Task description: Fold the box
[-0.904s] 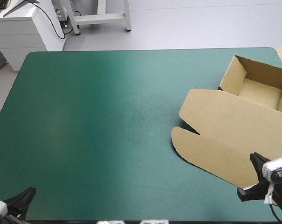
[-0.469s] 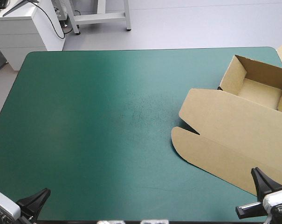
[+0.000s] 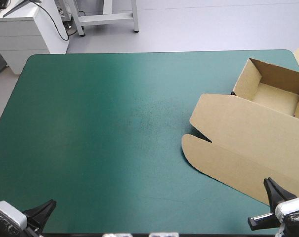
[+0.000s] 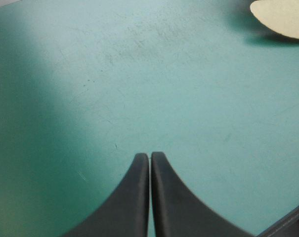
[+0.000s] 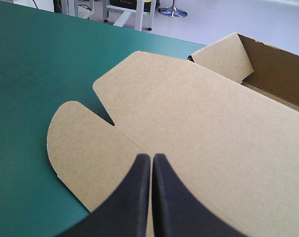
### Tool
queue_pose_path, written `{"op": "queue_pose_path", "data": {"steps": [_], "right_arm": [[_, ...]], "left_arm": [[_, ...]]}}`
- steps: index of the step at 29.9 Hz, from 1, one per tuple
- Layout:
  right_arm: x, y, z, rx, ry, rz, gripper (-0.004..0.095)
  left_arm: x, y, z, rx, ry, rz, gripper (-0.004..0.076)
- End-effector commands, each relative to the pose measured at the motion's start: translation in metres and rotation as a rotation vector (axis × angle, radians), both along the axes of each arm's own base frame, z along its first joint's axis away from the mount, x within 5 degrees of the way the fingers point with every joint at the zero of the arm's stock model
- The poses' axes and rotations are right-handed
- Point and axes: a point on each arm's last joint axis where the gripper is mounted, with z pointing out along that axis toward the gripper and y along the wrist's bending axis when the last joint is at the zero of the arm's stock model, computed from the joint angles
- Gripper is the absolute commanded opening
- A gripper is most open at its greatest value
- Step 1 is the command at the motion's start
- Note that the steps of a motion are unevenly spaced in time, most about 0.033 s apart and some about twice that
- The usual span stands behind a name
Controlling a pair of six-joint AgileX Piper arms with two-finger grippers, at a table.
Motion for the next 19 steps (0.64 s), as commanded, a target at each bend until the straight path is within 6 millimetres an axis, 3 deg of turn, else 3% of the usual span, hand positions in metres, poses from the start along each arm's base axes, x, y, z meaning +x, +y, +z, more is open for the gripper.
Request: {"op": "queue_pose_path", "data": {"steps": [1, 19], "right_arm": [[-0.0027, -0.0006, 0.0056, 0.016, -0.091, -0.001, -0.0002], [0.0011, 0.0, -0.0009, 0.036, -0.07, -0.001, -0.0002]], "left_arm": [[0.0023, -0.0017, 0.0038, -0.043, -0.054, -0.003, -0.0008], [0.0042, -0.0019, -0.0024, -0.034, -0.02, 0.005, -0.0008]]}}
